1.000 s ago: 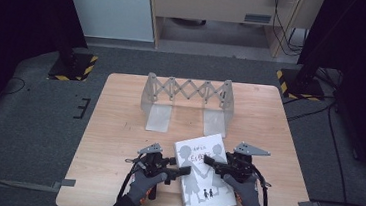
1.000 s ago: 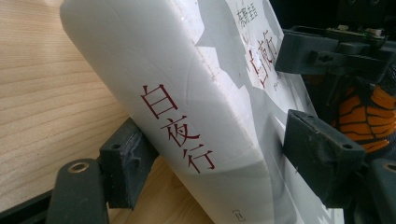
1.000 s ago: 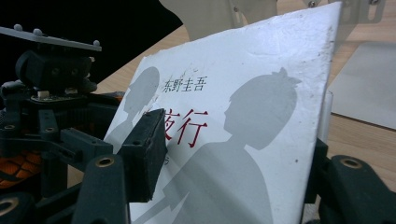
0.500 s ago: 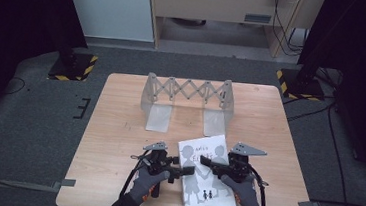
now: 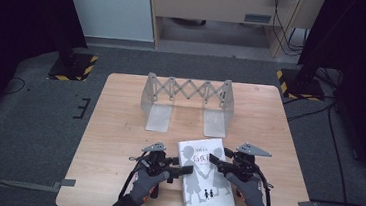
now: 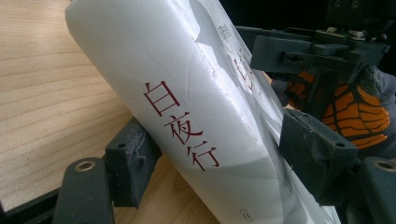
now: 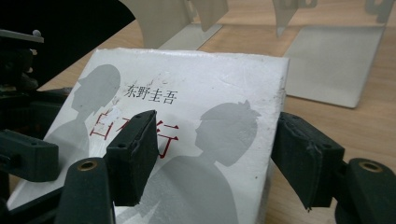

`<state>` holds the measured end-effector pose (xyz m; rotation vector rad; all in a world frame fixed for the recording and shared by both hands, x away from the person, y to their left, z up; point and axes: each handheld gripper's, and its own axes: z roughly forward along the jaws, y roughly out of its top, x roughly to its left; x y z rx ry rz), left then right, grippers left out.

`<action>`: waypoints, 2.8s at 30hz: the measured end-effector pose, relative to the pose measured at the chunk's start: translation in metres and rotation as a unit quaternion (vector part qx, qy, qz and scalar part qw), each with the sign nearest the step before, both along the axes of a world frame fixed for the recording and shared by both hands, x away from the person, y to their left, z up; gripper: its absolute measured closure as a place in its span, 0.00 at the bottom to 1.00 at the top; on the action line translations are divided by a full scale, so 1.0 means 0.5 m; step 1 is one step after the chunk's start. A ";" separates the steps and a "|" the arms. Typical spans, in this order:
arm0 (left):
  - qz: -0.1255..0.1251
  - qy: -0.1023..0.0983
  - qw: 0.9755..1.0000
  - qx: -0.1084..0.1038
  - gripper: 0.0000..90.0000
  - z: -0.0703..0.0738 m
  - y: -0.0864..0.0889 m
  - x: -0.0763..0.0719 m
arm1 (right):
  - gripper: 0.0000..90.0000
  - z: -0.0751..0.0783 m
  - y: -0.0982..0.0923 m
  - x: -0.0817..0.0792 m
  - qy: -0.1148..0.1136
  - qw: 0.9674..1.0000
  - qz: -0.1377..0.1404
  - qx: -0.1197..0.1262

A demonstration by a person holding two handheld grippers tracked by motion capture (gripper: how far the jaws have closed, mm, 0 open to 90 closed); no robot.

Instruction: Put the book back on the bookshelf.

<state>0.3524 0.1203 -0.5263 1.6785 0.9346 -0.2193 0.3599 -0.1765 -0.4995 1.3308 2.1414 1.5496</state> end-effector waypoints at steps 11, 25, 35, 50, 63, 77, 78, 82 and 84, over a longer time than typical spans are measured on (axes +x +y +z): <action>-0.015 -0.018 1.000 -0.002 0.31 0.014 -0.010 -0.001 | 0.42 0.009 0.001 -0.005 0.013 0.999 -0.011 0.040; -0.006 0.009 0.999 -0.031 0.39 0.021 -0.006 0.009 | 0.44 0.014 0.007 0.000 0.002 0.999 0.008 0.047; 0.024 -0.024 0.999 -0.041 0.48 0.069 0.031 0.014 | 0.38 0.019 -0.074 0.010 -0.016 0.997 -0.077 0.028; 0.066 -0.114 0.991 -0.015 0.57 0.154 0.045 0.027 | 0.32 -0.010 -0.116 0.026 -0.033 0.986 -0.135 -0.092; 0.041 -0.154 0.987 0.003 0.55 0.146 0.054 -0.019 | 0.23 -0.046 -0.122 0.042 -0.008 0.976 -0.147 -0.161; 0.023 -0.193 0.980 0.053 0.54 0.160 0.037 -0.051 | 0.18 -0.075 -0.123 0.050 0.030 0.967 -0.131 -0.215; 0.021 -0.196 0.979 0.055 0.54 0.161 0.035 -0.053 | 0.17 -0.077 -0.123 0.051 0.030 0.967 -0.133 -0.213; 0.023 -0.203 0.977 0.057 0.53 0.160 0.034 -0.055 | 0.16 -0.077 -0.125 0.051 0.032 0.968 -0.131 -0.212; 0.025 -0.204 0.977 0.056 0.53 0.159 0.034 -0.056 | 0.15 -0.077 -0.125 0.051 0.034 0.968 -0.132 -0.211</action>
